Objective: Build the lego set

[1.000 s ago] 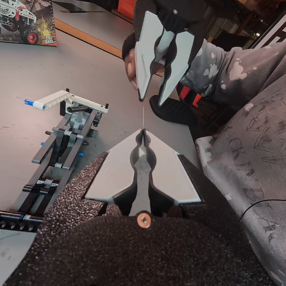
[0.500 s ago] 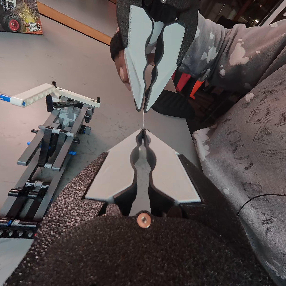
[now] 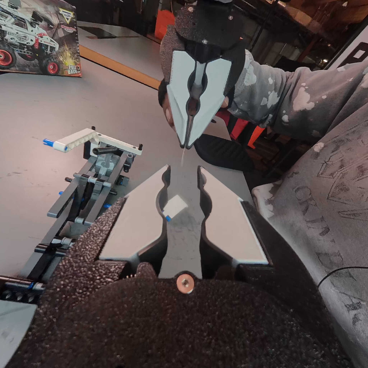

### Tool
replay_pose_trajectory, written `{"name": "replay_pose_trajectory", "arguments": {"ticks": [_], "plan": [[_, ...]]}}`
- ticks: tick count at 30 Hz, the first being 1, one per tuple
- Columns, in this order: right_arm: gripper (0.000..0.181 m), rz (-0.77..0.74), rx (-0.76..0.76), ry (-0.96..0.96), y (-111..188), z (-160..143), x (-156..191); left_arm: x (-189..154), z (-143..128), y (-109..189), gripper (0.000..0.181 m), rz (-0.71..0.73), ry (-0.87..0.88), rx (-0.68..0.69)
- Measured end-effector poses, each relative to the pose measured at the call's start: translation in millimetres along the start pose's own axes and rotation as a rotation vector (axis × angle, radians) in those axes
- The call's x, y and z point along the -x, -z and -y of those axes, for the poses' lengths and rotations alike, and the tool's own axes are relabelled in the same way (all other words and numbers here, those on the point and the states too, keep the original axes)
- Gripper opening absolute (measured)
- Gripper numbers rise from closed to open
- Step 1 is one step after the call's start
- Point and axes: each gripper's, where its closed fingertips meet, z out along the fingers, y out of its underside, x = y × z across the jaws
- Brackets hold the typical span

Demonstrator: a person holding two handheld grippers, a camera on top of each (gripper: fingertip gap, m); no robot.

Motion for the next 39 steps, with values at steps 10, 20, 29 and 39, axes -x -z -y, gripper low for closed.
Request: {"name": "replay_pose_trajectory", "arguments": {"ticks": [10,20,29,39], "plan": [[0.000,0.031,-0.268,-0.378,18.8,31.0,-15.4,24.5,-9.2,3.3,0.057,0.218,-0.095,0.057],[0.000,0.116,-0.324,-0.837,-10.2,-32.0,-16.0,37.8,-21.2,10.5,0.064,0.317,-0.160,0.093],[0.000,0.106,-0.337,-1.094,-34.2,-66.7,-6.7,29.7,-69.5,-5.0,0.054,0.259,-0.259,0.359],[0.000,0.104,-0.303,-1.145,-35.9,-81.7,-0.2,26.2,-94.8,-24.9,0.054,0.106,-0.365,0.544]]}}
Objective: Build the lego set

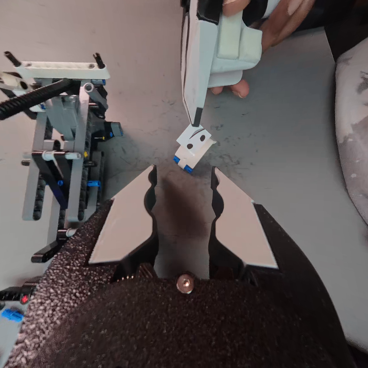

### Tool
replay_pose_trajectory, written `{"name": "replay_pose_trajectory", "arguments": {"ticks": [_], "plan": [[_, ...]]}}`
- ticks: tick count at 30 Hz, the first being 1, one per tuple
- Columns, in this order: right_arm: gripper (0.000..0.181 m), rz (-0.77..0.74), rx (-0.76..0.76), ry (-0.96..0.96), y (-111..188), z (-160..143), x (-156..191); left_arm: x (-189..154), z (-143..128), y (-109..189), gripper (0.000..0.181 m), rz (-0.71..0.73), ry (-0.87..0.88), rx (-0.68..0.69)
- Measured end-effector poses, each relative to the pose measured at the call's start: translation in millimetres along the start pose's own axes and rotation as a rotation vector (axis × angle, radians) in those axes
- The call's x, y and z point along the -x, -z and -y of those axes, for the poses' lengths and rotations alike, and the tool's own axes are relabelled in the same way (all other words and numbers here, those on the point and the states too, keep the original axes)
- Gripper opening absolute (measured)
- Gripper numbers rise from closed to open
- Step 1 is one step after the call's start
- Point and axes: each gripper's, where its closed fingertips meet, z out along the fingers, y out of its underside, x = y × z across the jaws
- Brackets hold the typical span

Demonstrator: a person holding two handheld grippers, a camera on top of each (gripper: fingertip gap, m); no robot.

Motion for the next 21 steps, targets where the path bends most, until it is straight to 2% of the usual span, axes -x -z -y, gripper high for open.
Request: {"name": "replay_pose_trajectory", "arguments": {"ticks": [5,7,21], "plan": [[0.000,-0.010,-0.016,0.020,7.7,1.0,1.7,-3.3,1.9,-11.4,0.050,-0.080,-0.070,0.032],[0.000,-0.005,-0.021,0.018,11.8,-0.5,2.5,-6.2,1.7,-13.0,0.042,-0.101,-0.060,0.036],[0.000,-0.018,-0.024,0.081,20.5,-4.3,7.9,-16.7,4.4,-13.8,0.034,-0.017,0.110,0.042]]}}
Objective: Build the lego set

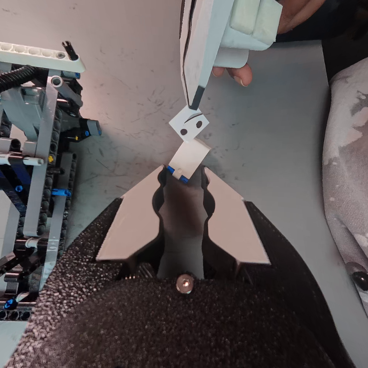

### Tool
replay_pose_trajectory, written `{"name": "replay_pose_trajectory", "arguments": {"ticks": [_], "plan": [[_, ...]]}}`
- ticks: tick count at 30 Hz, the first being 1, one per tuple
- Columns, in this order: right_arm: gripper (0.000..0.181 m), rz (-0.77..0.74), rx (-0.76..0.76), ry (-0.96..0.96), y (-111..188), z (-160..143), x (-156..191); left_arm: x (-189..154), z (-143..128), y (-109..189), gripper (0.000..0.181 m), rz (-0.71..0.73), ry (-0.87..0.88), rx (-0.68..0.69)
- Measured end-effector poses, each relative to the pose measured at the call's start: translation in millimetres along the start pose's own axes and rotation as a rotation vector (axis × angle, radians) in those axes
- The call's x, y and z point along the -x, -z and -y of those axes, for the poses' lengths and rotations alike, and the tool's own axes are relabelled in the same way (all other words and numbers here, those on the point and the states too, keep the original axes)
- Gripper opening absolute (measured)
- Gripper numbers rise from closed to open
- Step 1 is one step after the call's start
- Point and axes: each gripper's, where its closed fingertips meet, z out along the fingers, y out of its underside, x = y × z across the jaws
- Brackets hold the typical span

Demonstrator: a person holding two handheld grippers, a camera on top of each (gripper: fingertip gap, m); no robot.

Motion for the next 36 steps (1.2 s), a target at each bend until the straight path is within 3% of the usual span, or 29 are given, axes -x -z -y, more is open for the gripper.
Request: {"name": "replay_pose_trajectory", "arguments": {"ticks": [10,17,26,36], "plan": [[0.000,-0.005,0.009,0.042,6.6,-4.9,2.0,-10.2,-3.1,6.4,0.039,-0.078,0.011,0.002],[0.000,-0.013,0.155,0.139,5.3,-5.4,10.1,-4.2,-4.6,3.4,0.046,-0.033,-0.061,-0.003],[0.000,-0.083,0.362,0.139,-17.2,-14.0,-0.4,-3.4,-5.4,3.6,0.037,-0.029,-0.086,-0.008],[0.000,-0.107,0.412,0.104,-23.4,-13.4,-4.8,-3.6,-6.2,4.3,0.037,-0.031,-0.097,-0.007]]}}
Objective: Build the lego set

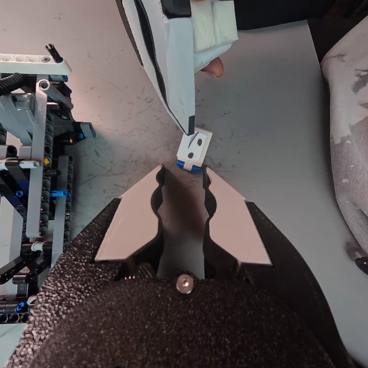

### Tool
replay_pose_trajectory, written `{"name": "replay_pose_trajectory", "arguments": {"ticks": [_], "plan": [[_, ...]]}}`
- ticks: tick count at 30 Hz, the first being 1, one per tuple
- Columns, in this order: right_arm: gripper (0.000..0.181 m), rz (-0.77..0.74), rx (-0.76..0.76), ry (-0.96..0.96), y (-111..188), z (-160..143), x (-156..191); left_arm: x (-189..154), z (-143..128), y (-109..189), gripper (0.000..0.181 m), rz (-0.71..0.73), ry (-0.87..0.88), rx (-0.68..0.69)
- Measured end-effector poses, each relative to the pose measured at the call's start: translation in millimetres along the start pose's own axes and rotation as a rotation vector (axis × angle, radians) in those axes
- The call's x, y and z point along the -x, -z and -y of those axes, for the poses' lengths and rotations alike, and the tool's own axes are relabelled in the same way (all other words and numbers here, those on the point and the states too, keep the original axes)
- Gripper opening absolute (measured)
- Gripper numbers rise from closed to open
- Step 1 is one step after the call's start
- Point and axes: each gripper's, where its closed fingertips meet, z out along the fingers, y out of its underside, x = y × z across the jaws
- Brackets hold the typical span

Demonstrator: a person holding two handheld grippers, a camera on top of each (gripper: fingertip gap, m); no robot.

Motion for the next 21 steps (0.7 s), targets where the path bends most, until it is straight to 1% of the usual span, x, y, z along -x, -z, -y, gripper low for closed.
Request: {"name": "replay_pose_trajectory", "arguments": {"ticks": [21], "plan": [[0.000,-0.006,-0.008,-0.008,0.5,-4.9,-3.5,0.1,-0.2,0.2,0.036,0.006,-0.001,0.001]]}}
